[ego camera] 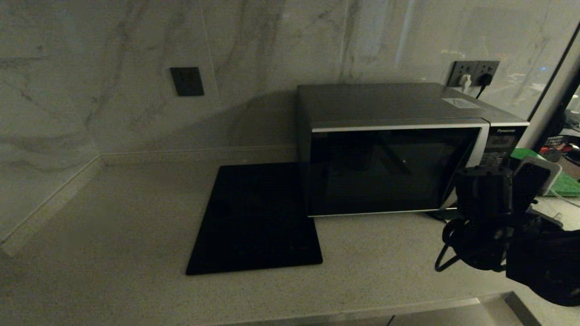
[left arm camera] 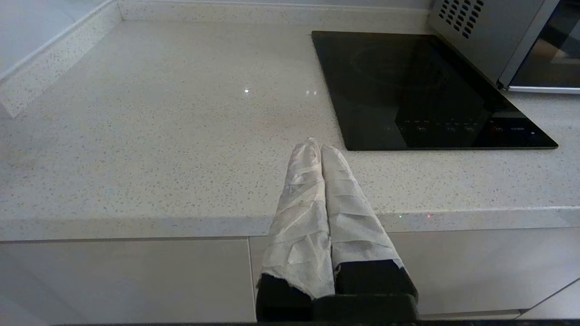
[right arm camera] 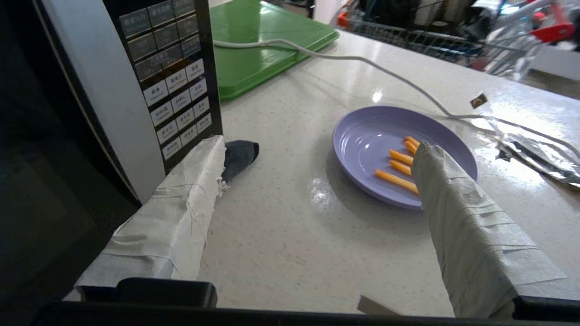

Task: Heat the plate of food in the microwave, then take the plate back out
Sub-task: Open the microwave oven

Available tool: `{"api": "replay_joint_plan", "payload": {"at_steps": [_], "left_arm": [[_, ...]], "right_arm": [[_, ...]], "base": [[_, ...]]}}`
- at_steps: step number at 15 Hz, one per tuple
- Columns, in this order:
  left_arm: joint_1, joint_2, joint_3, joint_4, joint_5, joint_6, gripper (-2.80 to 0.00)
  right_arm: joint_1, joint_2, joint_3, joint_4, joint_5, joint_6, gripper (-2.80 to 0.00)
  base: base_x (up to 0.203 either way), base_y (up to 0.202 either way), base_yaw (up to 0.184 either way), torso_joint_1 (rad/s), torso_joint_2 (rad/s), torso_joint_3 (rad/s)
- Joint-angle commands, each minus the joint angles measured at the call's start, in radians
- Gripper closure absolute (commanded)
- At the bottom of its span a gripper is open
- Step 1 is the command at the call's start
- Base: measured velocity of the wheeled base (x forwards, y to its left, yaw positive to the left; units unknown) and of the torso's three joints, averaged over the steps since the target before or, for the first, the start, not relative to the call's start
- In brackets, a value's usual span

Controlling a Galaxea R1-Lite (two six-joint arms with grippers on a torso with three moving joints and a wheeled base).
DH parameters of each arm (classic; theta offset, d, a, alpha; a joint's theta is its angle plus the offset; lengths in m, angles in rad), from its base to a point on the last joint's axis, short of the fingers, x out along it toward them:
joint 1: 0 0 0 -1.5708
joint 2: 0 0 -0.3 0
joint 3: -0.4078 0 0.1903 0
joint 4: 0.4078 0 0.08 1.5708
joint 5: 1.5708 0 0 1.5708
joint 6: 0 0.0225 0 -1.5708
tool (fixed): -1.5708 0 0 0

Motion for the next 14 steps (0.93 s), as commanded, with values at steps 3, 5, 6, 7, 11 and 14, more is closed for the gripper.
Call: {"api": "replay_joint_plan", "payload": {"at_steps": [3,5,6,7,11,14], "left_arm": [[0.000,0.000,0.000,0.000,0.002,-0.001,0.00],[0.000,0.000,0.000,0.000,0.000,-0.001,0.00],[0.000,0.000,0.000,0.000,0.002,-0.001,0.00],[0.000,0.000,0.000,0.000,0.002,-0.001,0.00],[0.000,0.000,0.000,0.000,0.001,-0.001,0.00],[0.000,0.000,0.000,0.000,0.002,-0.001,0.00]], "right_arm": [[0.001,0.078,-0.045,0.000,-0.058,-0.005,-2.80],[0.001,0.121,-0.070,0.003,-0.101,-0.014,-2.80],[0.000,0.139,-0.088,0.004,-0.103,-0.016,-2.80],[-0.007,0.163,-0.102,0.004,-0.103,-0.016,-2.80],[-0.026,0.221,-0.156,-0.030,-0.103,-0.012,-2.80],[-0.038,0.263,-0.192,-0.076,-0.103,-0.013,-2.80]], "base": [[0.000,0.000,0.000,0.000,0.00,0.000],[0.000,0.000,0.000,0.000,0.00,0.000],[0.000,0.000,0.000,0.000,0.00,0.000],[0.000,0.000,0.000,0.000,0.00,0.000],[0.000,0.000,0.000,0.000,0.00,0.000],[0.000,0.000,0.000,0.000,0.00,0.000]]}}
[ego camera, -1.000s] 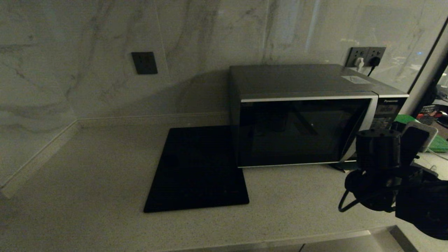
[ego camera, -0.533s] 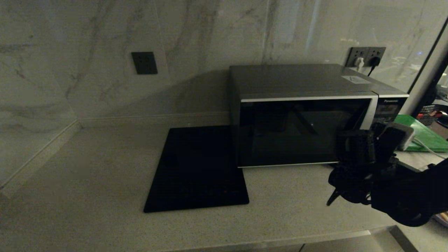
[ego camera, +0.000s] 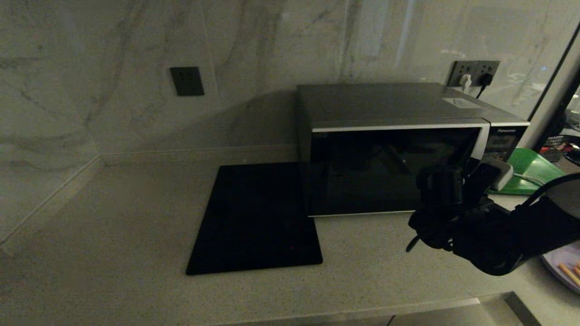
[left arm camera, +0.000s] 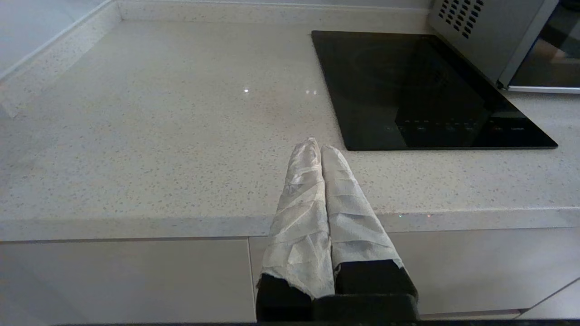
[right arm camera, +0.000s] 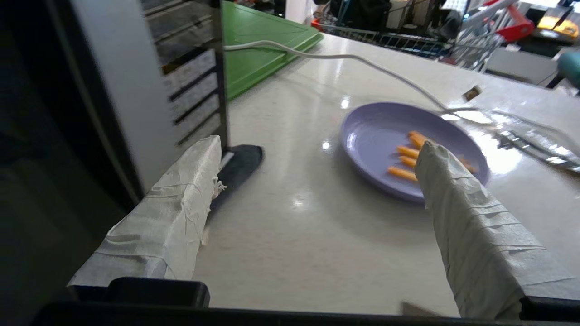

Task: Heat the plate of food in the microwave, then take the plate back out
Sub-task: Open the microwave oven

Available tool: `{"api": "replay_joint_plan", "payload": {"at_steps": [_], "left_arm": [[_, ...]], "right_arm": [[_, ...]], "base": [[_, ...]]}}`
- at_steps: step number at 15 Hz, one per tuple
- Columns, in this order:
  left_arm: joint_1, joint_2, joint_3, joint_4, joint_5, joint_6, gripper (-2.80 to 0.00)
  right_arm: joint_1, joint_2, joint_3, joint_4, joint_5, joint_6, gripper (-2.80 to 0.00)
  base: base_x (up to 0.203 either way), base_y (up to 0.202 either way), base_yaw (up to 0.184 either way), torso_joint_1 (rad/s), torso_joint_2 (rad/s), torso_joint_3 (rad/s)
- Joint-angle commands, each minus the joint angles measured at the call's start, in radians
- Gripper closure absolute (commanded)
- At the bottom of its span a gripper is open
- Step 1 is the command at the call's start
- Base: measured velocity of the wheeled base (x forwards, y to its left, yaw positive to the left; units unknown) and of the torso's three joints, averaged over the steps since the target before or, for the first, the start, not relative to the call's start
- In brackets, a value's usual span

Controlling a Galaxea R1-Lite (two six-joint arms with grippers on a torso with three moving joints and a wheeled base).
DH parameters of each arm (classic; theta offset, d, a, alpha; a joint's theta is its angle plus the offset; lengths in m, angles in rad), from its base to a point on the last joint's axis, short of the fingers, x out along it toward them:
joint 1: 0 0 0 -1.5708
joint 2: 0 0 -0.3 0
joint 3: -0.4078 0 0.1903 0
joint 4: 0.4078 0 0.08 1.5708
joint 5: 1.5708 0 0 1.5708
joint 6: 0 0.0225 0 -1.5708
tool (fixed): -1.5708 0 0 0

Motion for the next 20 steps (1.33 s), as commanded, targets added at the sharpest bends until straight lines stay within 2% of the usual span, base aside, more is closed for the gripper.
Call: {"api": "replay_joint_plan", "payload": {"at_steps": [1,6,12,20], "left_arm": [[0.000,0.000,0.000,0.000,0.000,-0.001,0.00],[0.000,0.000,0.000,0.000,0.002,-0.001,0.00],[0.000,0.000,0.000,0.000,0.000,-0.001,0.00],[0.000,0.000,0.000,0.000,0.002,-0.001,0.00]], "right_arm": [[-0.006,0.048,-0.035,-0.014,-0.009,0.003,-2.80],[-0.025,0.155,-0.076,-0.047,-0.009,0.001,-2.80],[-0.103,0.285,-0.277,-0.047,-0.009,-0.008,-2.80],[-0.144,0.281,-0.319,-0.045,-0.009,-0.024,-2.80]], "base": [[0.000,0.000,0.000,0.000,0.00,0.000],[0.000,0.000,0.000,0.000,0.00,0.000],[0.000,0.000,0.000,0.000,0.00,0.000],[0.000,0.000,0.000,0.000,0.00,0.000]]}}
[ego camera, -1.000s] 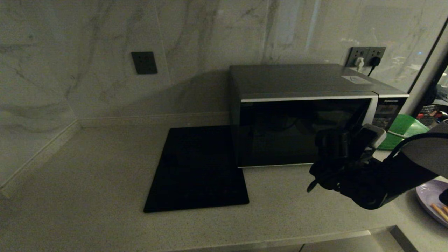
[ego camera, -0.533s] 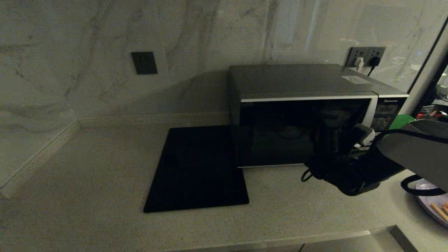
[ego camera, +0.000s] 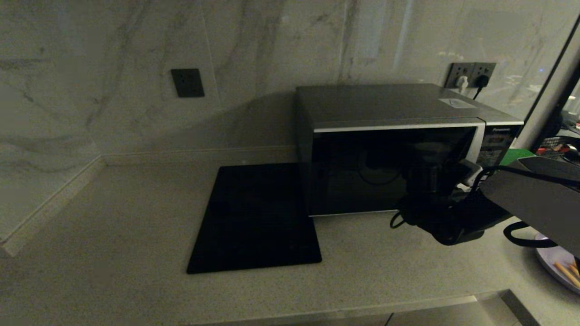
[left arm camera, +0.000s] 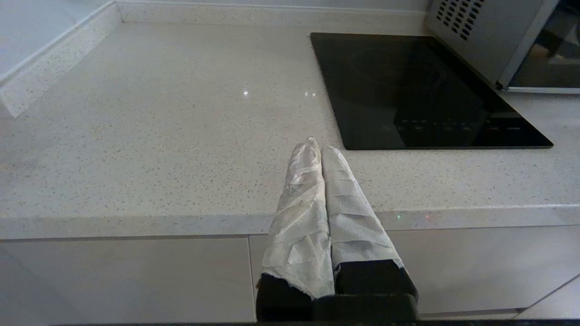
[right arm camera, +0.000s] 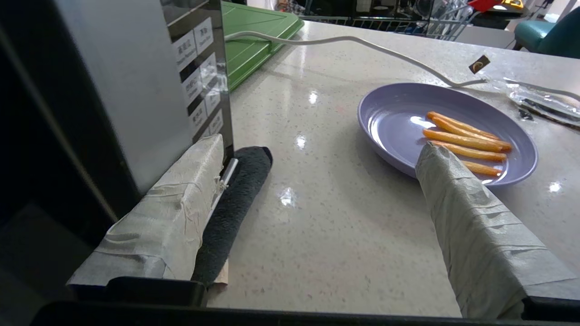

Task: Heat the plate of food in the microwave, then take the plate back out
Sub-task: Open the microwave oven

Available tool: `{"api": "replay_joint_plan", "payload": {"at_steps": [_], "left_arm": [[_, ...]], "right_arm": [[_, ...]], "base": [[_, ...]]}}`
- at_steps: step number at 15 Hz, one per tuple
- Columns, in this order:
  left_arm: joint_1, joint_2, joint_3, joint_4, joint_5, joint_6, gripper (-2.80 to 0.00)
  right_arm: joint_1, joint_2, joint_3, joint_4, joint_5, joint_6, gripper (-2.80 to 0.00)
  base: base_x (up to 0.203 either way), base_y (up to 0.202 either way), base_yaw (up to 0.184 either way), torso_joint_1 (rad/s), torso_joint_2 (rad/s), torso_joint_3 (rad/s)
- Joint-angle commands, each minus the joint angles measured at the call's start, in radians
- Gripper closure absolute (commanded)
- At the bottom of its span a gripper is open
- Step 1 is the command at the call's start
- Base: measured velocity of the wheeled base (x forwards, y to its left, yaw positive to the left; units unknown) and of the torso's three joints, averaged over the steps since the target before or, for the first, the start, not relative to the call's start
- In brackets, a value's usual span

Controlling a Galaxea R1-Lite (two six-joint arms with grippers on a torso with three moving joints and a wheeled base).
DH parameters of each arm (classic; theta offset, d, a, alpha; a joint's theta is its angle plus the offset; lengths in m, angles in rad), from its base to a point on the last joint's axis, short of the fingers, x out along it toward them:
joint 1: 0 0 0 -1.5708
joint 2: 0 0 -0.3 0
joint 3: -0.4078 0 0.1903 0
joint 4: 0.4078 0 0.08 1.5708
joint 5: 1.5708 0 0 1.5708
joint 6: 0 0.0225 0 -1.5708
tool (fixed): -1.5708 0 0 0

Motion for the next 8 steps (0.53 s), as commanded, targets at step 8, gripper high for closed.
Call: {"api": "replay_joint_plan", "payload": {"at_steps": [8], "left_arm": [[0.000,0.000,0.000,0.000,0.001,-0.001,0.00]], "right_arm": [[-0.012,-0.106,0.067,0.001,-0.008,-0.010,-2.80]], "base": [[0.000,0.000,0.000,0.000,0.00,0.000]]}}
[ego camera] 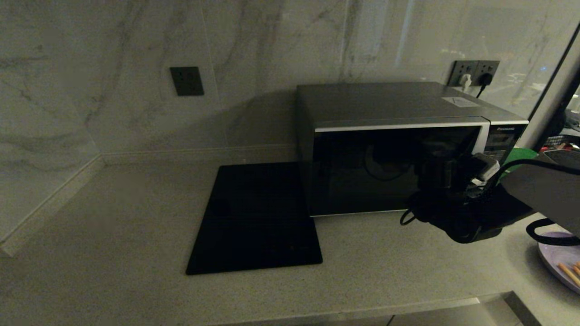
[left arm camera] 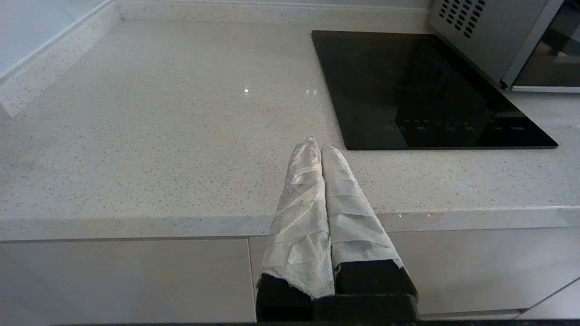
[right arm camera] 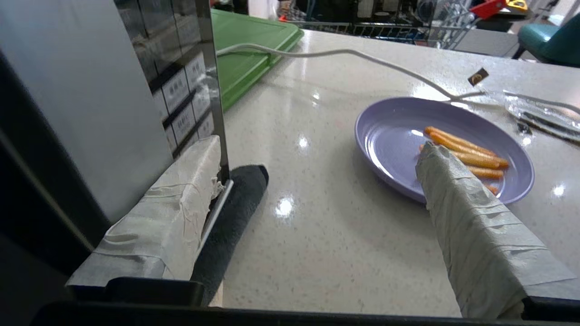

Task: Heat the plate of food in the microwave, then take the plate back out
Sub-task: Open the microwave oven

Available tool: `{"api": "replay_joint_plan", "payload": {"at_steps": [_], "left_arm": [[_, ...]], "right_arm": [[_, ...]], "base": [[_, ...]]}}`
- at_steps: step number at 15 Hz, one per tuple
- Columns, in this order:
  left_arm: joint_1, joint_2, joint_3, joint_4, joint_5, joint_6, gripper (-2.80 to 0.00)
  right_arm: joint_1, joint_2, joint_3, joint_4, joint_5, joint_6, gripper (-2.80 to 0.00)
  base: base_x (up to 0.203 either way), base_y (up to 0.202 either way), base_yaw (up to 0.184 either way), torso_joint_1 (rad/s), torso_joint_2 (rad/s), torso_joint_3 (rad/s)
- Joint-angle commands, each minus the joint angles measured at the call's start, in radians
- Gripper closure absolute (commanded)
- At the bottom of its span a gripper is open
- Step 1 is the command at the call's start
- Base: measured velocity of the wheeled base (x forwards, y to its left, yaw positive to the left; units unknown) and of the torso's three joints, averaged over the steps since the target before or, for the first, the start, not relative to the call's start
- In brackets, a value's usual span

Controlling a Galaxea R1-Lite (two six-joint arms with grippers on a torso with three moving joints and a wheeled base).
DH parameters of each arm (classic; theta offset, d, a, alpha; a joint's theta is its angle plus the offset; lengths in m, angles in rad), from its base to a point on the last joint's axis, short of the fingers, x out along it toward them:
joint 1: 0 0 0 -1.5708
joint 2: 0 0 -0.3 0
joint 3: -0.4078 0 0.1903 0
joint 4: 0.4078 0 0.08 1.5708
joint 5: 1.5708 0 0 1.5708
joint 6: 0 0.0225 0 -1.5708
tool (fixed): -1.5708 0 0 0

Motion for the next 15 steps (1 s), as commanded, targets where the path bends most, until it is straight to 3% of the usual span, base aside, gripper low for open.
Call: {"api": "replay_joint_plan", "payload": {"at_steps": [1,4,5,15], "left_arm": [[0.000,0.000,0.000,0.000,0.000,-0.001,0.00],[0.000,0.000,0.000,0.000,0.001,-0.001,0.00],[0.000,0.000,0.000,0.000,0.001,-0.001,0.00],[0.000,0.000,0.000,0.000,0.000,-0.001,0.00]], "right_arm": [[-0.001,-0.025,0.005,0.001,-0.016,-0.002,-2.80],[-0.001,-0.016,0.005,0.001,-0.016,-0.002,-2.80],[-0.001,-0.007,0.003,0.001,-0.016,-0.002,0.00],[0.002,-0.016,0.028,-0.001,-0.016,-0.004,0.00]], "base": [[0.000,0.000,0.000,0.000,0.00,0.000],[0.000,0.000,0.000,0.000,0.00,0.000],[0.000,0.000,0.000,0.000,0.00,0.000],[0.000,0.000,0.000,0.000,0.00,0.000]]}}
